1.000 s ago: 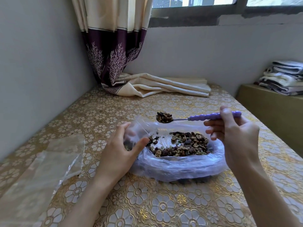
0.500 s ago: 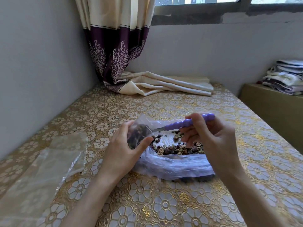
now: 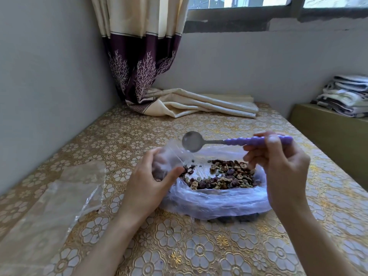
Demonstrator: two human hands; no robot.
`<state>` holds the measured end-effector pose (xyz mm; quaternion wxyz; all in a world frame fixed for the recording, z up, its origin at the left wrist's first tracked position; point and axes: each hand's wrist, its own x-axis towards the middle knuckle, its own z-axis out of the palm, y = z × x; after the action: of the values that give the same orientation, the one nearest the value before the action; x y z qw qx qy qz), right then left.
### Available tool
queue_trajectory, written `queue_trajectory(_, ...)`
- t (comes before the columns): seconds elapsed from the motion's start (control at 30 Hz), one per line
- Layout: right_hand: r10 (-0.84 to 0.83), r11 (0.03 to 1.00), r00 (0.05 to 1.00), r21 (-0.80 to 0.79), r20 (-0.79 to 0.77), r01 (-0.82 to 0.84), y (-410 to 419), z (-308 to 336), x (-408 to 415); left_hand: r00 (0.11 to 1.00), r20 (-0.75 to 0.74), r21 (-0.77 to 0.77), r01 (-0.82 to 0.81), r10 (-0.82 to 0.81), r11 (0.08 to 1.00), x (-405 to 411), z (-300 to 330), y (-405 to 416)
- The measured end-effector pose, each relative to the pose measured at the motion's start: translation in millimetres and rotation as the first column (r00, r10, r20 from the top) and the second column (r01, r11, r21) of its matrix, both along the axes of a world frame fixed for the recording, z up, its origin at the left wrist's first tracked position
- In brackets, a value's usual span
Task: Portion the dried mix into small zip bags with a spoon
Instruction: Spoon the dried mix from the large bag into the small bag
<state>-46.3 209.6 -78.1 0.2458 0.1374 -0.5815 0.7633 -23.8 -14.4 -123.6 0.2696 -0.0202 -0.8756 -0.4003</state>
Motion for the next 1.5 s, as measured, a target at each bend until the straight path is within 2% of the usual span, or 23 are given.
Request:
queue_trajectory(0.1, -0.053, 0.998, 0.993, 0.028, 0.107, 0.051, 9, -5, -8, 1.000, -0.016, 0.024, -0.019, 0.020, 1.000, 1, 1, 0)
queue_trajectory(0.2, -0.068, 0.979, 0.982, 0.199, 0.175, 0.032, 4, -14, -10, 0.998, -0.048, 0.085, -0.026, 0.030, 0.996, 3, 3, 1)
queue_trajectory(0.3, -0.063, 0.940, 0.983, 0.341, 0.175, -0.001, -7, -18, -7, 0.996, -0.081, 0.120, -0.028, 0.038, 0.992, 3, 5, 1)
queue_trajectory(0.43, -0.076, 0.929, 0.987, 0.371, 0.144, 0.017, -14, -12, -1, 0.995, -0.080, 0.125, -0.048, 0.058, 0.991, 3, 5, 2)
queue_trajectory(0.67, 0.072, 0.930, 0.938, 0.318, 0.338, -0.186, -18, -11, -1, 0.995, -0.097, 0.140, -0.023, 0.037, 0.990, 4, 9, 5)
queue_trajectory(0.97, 0.197, 0.898, 0.880, 0.279, 0.433, -0.339, -30, -14, 1, 0.995, -0.091, 0.146, -0.017, 0.031, 0.989, 5, 9, 5)
queue_trajectory(1.2, 0.189, 0.955, 0.892, 0.135, 0.410, -0.264, -21, -8, 1, 0.995, -0.100, 0.153, 0.002, 0.013, 0.988, 7, 11, 6)
queue_trajectory(1.5, 0.091, 0.994, 0.934, 0.025, 0.344, -0.106, -1, -2, -3, 0.997, -0.072, 0.156, 0.012, -0.001, 0.988, 6, 9, 5)
